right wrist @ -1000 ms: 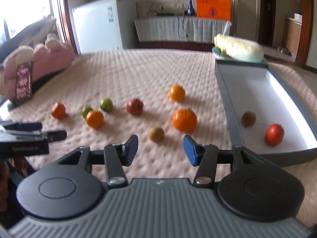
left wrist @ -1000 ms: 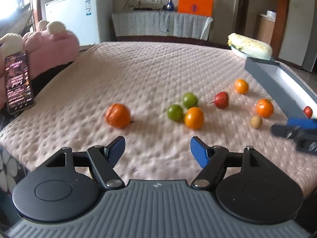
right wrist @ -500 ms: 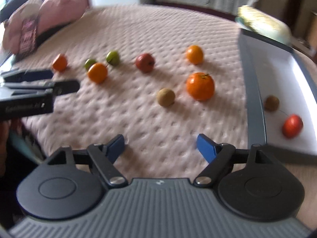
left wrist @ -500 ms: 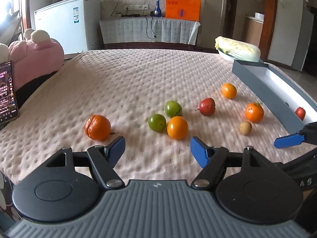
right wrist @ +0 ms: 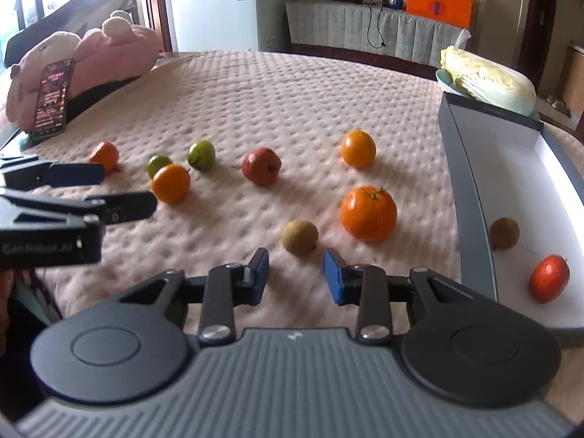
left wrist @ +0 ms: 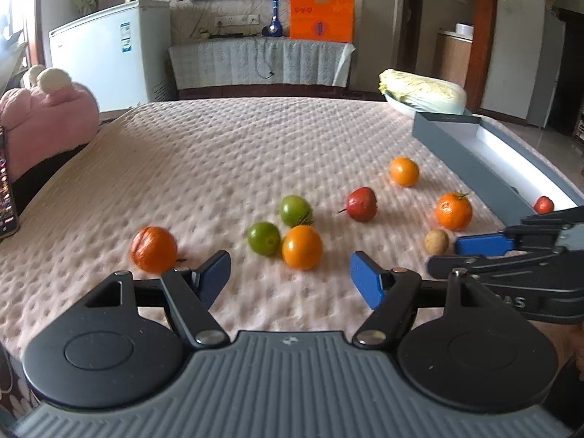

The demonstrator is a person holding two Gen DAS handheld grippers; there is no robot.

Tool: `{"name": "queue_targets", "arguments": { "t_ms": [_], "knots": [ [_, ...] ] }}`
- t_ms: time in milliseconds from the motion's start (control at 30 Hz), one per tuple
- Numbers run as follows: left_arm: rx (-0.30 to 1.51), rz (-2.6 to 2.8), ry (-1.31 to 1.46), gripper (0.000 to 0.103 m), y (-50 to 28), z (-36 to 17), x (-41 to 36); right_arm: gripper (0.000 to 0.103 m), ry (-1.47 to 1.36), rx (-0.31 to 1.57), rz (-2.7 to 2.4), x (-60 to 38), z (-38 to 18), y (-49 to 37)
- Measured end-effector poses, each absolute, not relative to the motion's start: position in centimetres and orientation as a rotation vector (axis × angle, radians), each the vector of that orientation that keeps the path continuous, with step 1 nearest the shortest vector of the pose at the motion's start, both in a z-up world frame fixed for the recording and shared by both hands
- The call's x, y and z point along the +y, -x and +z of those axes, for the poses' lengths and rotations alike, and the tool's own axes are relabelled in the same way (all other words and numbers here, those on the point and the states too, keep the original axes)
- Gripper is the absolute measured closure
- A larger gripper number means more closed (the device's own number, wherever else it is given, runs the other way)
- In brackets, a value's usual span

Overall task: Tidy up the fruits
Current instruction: 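Move both open grippers back toward the remaining fruits, then grasp a brown kiwi with the right gripper while the left grasps an orange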

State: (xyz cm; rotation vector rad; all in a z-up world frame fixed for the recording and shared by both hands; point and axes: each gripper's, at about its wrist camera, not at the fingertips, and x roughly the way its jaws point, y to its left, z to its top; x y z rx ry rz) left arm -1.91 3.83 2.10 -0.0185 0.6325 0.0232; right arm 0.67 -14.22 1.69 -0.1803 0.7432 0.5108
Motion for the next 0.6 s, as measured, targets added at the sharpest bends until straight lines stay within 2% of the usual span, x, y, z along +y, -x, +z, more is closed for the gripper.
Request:
{"name": "queue_targets", "arguments": {
  "t_ms": [200,267,333,600],
  "knots": [
    [0.634,0.015,0.026,0.028,1.2,1.9,3.7,0.067,0.194,0.733,0.495,-13.7,1.4,-1.2],
    [0.637,0.015,0.026,0.033,0.9,1.8,3.8,0.077,0.201,0.73,0.499,-13.6,1.4,-1.2],
    [0.651,0.008,0.039,0.042,0.5,1.7,4.0,0.077,0.212,0.726,0.5,-13.4,1.4,-1.3],
    [0.652,-0.036,0.024,0.051,-0.4,1.5,3.2,0.078,0.218,0.724,0.507,-13.7,1.5,-1.1]
  ]
}}
